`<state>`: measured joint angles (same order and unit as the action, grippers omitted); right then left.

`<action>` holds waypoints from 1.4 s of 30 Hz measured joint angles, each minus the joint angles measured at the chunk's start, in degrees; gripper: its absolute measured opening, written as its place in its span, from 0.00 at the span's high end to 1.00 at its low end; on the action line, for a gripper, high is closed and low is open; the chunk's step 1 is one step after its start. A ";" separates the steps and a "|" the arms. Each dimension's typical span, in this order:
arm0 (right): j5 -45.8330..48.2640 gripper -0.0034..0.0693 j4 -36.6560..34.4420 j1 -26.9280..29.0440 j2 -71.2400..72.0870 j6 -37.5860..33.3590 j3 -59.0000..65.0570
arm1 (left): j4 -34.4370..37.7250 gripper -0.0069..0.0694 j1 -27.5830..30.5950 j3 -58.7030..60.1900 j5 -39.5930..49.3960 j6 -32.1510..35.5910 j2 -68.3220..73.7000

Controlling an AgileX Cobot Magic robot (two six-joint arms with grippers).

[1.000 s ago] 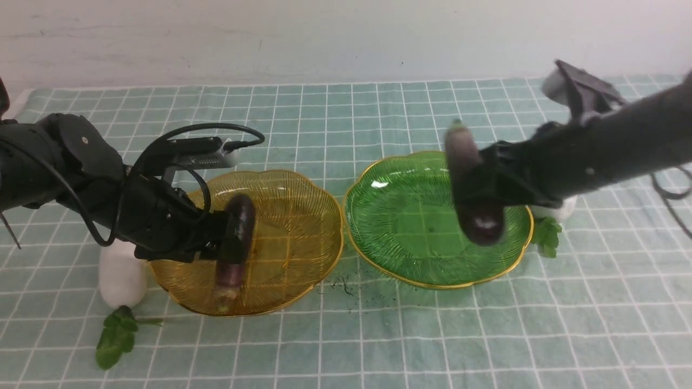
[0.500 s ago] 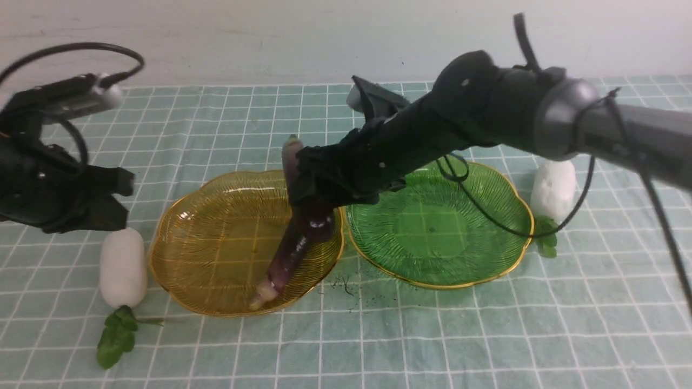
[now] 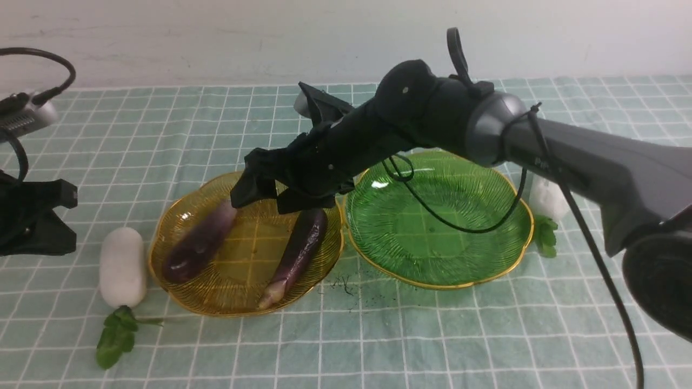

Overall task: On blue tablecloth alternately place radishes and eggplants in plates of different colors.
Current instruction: 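Pick up the eggplant and place it on the yellow plate with the right gripper, then pick up the white radish and place it on the plate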

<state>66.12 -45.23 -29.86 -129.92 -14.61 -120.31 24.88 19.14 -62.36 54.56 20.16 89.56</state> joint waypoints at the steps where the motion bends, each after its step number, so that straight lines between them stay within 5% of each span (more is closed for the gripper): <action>1: 2.09 0.20 1.79 0.96 0.45 0.71 -1.53 | 0.00 0.52 -0.07 0.00 -0.32 0.14 0.48; 8: 4.67 0.40 13.63 6.22 6.35 6.64 -7.20 | 0.13 0.15 -2.60 0.00 -6.54 2.58 5.36; 13: 5.45 0.49 18.33 7.15 11.94 7.82 -7.41 | 0.97 0.05 -3.25 0.00 -12.18 2.13 9.01; 19: 6.25 0.52 22.94 7.15 16.90 7.82 -7.63 | 1.76 0.08 -3.25 0.00 -14.69 1.93 11.57; 29: 6.60 0.52 27.85 7.15 18.56 9.48 -7.69 | 2.54 0.29 -3.25 -0.07 -15.61 1.86 14.81; 42: 6.74 0.60 42.75 7.57 21.14 11.03 -7.69 | 2.47 0.30 -3.35 -3.70 -10.84 1.67 6.47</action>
<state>72.86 -2.48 -22.29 -108.78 -3.58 -128.00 27.35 15.80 -66.06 43.72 21.83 96.03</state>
